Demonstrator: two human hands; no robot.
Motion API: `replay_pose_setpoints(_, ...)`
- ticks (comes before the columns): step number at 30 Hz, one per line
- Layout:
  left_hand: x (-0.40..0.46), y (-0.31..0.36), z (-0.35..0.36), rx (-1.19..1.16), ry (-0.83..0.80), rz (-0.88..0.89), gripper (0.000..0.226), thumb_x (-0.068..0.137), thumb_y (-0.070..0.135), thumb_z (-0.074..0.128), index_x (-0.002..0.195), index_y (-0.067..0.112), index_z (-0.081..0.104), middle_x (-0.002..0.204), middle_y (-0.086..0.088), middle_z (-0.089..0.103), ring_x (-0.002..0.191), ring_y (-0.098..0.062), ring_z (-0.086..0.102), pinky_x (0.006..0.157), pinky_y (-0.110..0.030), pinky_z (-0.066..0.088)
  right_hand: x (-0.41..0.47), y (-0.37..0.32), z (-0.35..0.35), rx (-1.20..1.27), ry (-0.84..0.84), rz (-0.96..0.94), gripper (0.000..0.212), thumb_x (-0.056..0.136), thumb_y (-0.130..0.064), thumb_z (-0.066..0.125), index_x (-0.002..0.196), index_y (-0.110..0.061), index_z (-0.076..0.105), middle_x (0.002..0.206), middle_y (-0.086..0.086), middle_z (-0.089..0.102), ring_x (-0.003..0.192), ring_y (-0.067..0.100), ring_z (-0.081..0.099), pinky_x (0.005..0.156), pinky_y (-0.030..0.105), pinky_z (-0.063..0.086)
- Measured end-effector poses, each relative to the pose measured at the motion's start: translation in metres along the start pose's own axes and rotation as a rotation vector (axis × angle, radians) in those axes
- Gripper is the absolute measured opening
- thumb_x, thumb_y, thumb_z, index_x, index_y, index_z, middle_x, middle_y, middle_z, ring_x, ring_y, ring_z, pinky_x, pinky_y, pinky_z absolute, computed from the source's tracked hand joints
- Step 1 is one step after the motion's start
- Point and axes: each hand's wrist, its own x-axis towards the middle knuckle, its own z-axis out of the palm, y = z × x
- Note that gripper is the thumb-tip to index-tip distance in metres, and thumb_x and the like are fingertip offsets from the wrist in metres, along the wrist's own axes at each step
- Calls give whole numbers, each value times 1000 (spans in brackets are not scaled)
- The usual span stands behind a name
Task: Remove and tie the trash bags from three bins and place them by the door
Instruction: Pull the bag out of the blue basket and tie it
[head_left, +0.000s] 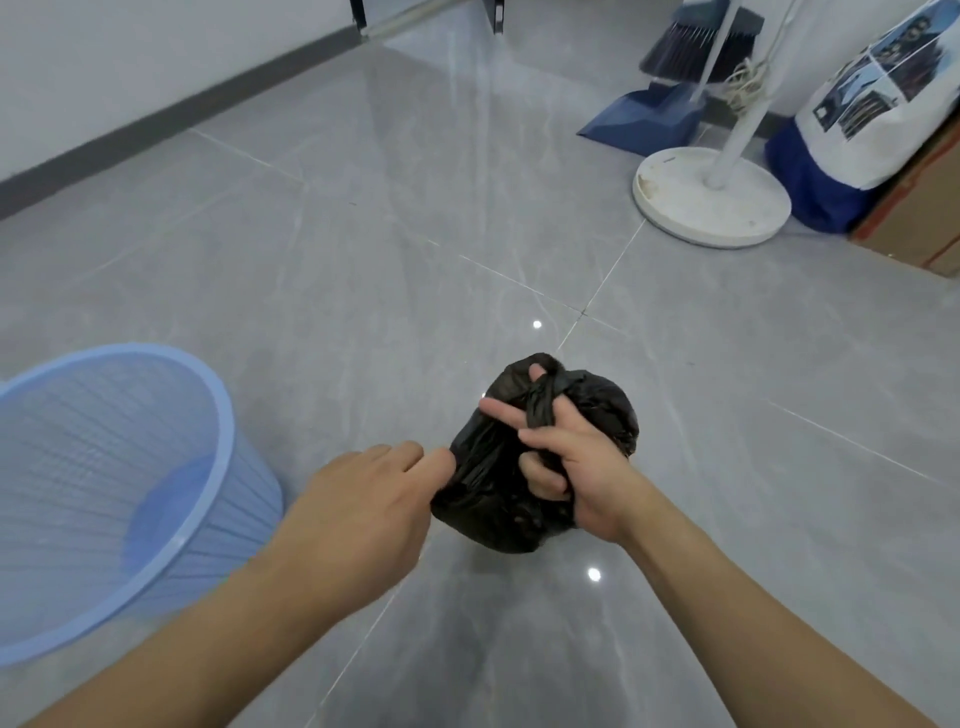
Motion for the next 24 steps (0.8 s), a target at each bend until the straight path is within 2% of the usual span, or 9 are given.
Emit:
replay_pose_setpoints(4,-3,-15,-4,-203,-25,-47,14,91,21,39,98,31,46,78,14,53,66,-9,51,55,-30,45,6,16,11,-122,-44,87,83,90,12,35,152,-39,12,137,-8,58,41,9,26,43,23,17)
replay_pose_setpoints(7,0,-25,-6,-273,-39,-85,15,93,18,41,96,31,36,64,8,50,55,-15,46,51,-30,38,6,15,19,-233,-111,119,81,89,13,40,152,-30,14,133,-8,61,39,7,33,43,22,17)
replay_pose_setpoints(9,5,-31,-10,-244,-56,-97,6,93,27,37,93,32,35,65,5,55,55,-15,48,52,-33,42,4,8,26,-305,-147,155,72,91,9,48,150,-22,20,127,-3,62,43,1,51,41,13,32)
replay_pose_setpoints(11,11,-38,-12,-159,-28,-90,4,92,30,40,92,32,43,66,8,53,63,-14,49,59,-36,45,3,4,29,-376,-194,219,66,89,-2,62,145,-22,34,112,-3,63,58,-4,63,52,8,44)
replay_pose_setpoints(14,22,-47,-10,-75,63,13,12,89,27,45,88,27,58,72,14,56,67,-12,46,63,-30,41,3,0,35,-585,-244,270,20,83,-24,75,96,-22,59,75,-10,56,53,-1,54,52,16,40)
replay_pose_setpoints(16,31,-48,-7,-46,71,80,12,88,24,51,87,26,63,78,11,59,68,-12,44,65,-28,38,7,0,33,-745,-237,274,35,76,-36,80,71,-21,49,63,-8,44,55,6,46,55,19,37)
replay_pose_setpoints(19,42,-44,2,-63,61,63,21,90,28,44,91,26,65,84,10,58,76,-14,48,72,-30,40,8,-6,32,-837,-242,342,31,73,-33,81,66,-17,55,68,0,55,69,14,56,72,30,48)
replay_pose_setpoints(22,48,-30,11,-386,52,-113,15,95,22,48,91,29,60,98,15,57,90,-10,50,82,-22,39,5,-17,29,-901,-240,428,32,65,-38,81,76,-10,69,78,2,68,77,18,66,88,38,55)
replay_pose_setpoints(24,50,-17,15,-781,-11,-293,18,98,17,49,89,30,57,112,18,60,101,-4,56,81,-10,41,4,-25,27,-933,-221,452,45,61,-39,79,85,-2,68,78,4,69,74,20,65,82,41,56)
